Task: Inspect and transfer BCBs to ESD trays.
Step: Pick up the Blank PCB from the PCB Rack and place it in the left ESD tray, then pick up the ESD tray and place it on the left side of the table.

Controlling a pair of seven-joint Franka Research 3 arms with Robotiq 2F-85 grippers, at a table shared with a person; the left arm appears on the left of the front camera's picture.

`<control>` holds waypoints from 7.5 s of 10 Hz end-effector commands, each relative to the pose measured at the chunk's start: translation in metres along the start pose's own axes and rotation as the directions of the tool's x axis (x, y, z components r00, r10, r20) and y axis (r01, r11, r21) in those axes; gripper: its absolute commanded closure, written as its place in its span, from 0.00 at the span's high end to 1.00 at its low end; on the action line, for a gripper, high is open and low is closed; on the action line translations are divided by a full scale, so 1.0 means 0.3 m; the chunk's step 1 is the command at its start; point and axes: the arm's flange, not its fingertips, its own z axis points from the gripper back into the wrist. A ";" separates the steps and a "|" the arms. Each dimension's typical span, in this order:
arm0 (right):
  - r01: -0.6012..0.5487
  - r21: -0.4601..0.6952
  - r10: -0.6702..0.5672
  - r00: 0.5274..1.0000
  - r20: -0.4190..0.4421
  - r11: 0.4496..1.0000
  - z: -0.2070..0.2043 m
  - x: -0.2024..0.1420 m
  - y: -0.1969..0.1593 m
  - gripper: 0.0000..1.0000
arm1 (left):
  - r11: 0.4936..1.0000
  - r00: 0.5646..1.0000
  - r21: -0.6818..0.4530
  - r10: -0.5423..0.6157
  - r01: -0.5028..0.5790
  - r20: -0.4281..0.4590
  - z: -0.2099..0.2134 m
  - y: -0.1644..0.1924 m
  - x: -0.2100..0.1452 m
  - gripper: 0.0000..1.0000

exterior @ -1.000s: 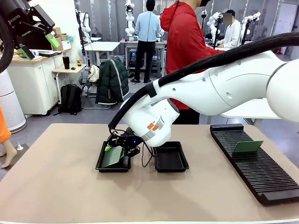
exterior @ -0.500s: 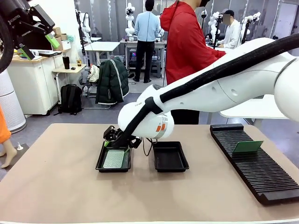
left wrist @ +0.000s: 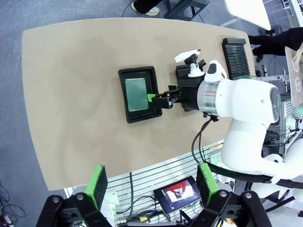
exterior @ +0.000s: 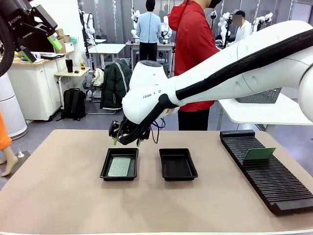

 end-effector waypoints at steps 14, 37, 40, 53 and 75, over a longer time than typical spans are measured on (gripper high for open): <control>0.000 -0.052 -0.004 0.998 -0.062 0.999 0.026 -0.002 0.007 1.00 | 1.000 1.000 0.000 0.001 -0.001 0.002 -0.001 0.004 -0.002 1.00; 0.324 0.430 -0.269 0.945 -0.186 0.843 0.279 -0.012 -0.405 1.00 | 0.982 0.986 0.161 0.115 -0.095 -0.120 -0.674 -0.011 0.070 1.00; 0.348 0.497 -0.276 0.937 -0.215 0.795 0.290 -0.017 -0.485 1.00 | 0.976 0.982 0.193 0.128 -0.100 -0.138 -0.815 0.003 0.090 1.00; 0.350 0.478 -0.289 0.936 -0.200 0.805 0.306 -0.016 -0.567 1.00 | 0.936 0.969 0.338 0.172 -0.104 -0.177 -1.331 0.046 0.075 1.00; 0.350 0.478 -0.289 0.936 -0.200 0.805 0.306 -0.016 -0.567 1.00 | 0.916 0.972 0.398 0.131 -0.043 -0.196 -1.566 0.164 0.043 0.86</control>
